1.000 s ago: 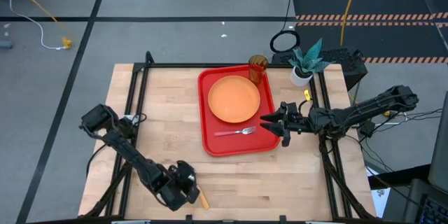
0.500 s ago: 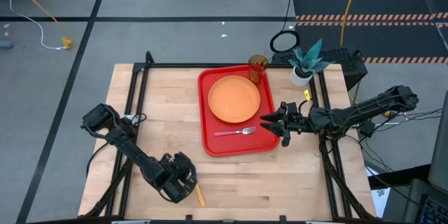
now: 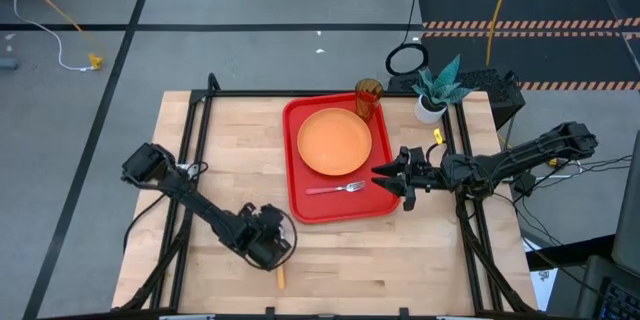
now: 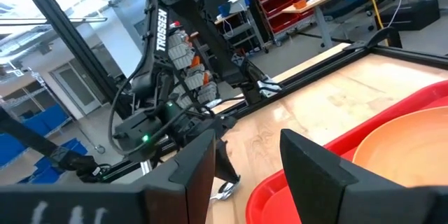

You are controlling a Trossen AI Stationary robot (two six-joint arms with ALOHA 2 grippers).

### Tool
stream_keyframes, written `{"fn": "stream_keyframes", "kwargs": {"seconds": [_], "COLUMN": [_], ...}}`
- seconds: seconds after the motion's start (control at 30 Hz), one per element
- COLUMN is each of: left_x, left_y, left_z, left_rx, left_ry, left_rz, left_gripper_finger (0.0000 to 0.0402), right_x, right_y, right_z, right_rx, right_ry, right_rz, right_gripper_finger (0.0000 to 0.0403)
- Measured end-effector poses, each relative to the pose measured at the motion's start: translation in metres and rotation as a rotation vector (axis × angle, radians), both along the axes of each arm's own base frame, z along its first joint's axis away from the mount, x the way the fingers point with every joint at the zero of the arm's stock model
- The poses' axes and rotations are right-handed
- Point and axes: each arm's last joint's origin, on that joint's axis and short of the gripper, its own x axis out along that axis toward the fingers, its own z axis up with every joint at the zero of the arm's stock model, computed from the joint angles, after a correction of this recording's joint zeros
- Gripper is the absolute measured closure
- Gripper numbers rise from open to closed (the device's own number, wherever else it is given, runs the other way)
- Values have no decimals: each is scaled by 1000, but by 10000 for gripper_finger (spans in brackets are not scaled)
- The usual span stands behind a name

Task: Pick and place plate/cup/fork/spoon on tray
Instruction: Put the yellow spoon on the red serving tray to the bottom of the pink fork

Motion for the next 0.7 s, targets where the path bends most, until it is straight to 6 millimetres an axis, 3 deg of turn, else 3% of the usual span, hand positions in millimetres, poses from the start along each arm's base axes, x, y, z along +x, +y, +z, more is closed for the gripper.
{"fn": "stream_keyframes", "kwargs": {"seconds": [0.13,0.4,0.47,0.7], "left_x": [4,3,4,2], "left_y": [-3,-27,-34,-45], "left_z": [16,69,67,34], "left_rx": [-98,-178,-213,-317], "left_ry": [-31,-108,-111,78], "left_rz": [31,54,94,250], "left_gripper_finger": [369,369,369,369], "right_x": [0,0,0,0], "right_y": [0,0,1,1], "right_z": [0,0,0,1], "right_rx": [6,6,7,-5], "right_ry": [0,0,-3,-7], "right_rz": [0,8,25,26], "right_gripper_finger": [248,248,248,248]}}
